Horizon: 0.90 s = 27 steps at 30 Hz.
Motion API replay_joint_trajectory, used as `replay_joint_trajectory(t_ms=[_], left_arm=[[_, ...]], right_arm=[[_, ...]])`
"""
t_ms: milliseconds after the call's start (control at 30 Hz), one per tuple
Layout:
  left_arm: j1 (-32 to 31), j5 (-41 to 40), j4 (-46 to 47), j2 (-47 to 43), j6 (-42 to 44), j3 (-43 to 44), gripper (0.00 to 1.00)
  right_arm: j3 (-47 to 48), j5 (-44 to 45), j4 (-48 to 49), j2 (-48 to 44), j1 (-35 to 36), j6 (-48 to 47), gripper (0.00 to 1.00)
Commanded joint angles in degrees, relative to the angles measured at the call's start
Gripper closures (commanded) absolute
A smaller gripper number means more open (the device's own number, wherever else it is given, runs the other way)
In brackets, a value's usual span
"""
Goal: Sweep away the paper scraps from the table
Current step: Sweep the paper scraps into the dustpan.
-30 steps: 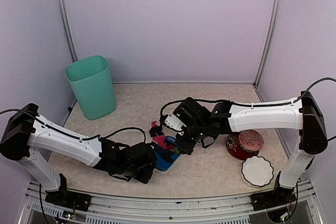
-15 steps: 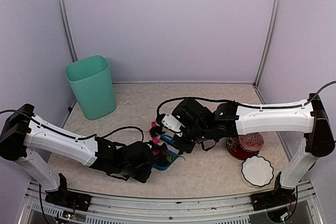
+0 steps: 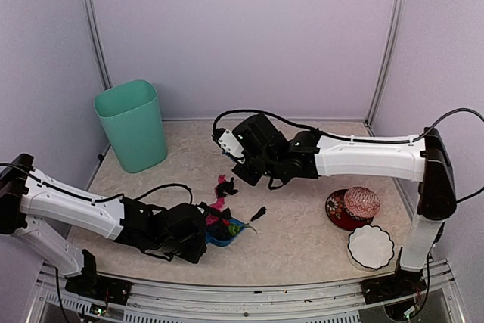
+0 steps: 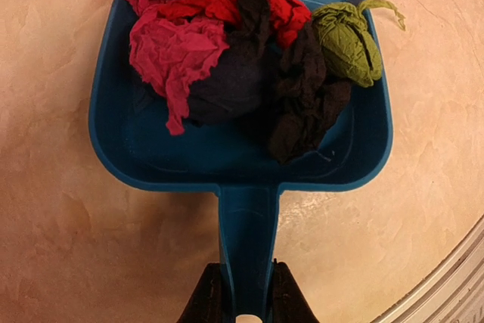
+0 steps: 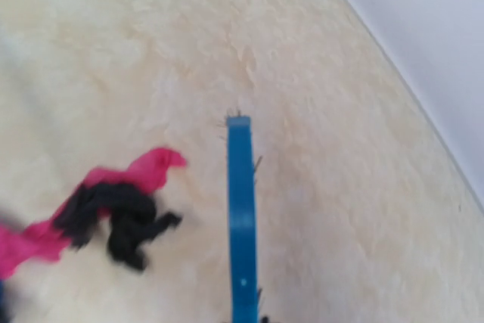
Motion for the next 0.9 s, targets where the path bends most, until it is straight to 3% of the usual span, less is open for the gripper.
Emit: replay_joint_trajectory(t_ms=[0,367,633,867], left_arm=[[2.0,1.3,-3.6,-1.5,-1.3,-2.3,1.0],[5.6,2.7,-1.9,0.2,1.3,-1.8,1.0],[7.2,3.1,-0.7,0.8,2.9,-1.1,1.0],[7.6,3.4,1.0,1.5,3.6,-2.0,1.0]], right_arm=[[4.1,-2.8,5.7,7.5,-2.1,-9.3,1.0],[12.7,-13.2,-0.5,17.8,-3.8,-15.3,1.0],[9.2,-20.6,-7.9,13.8,-1.0,-11.7,1.0],[3.0,-26.3,-8.0,7.5,0.8,-6.6,1.0]])
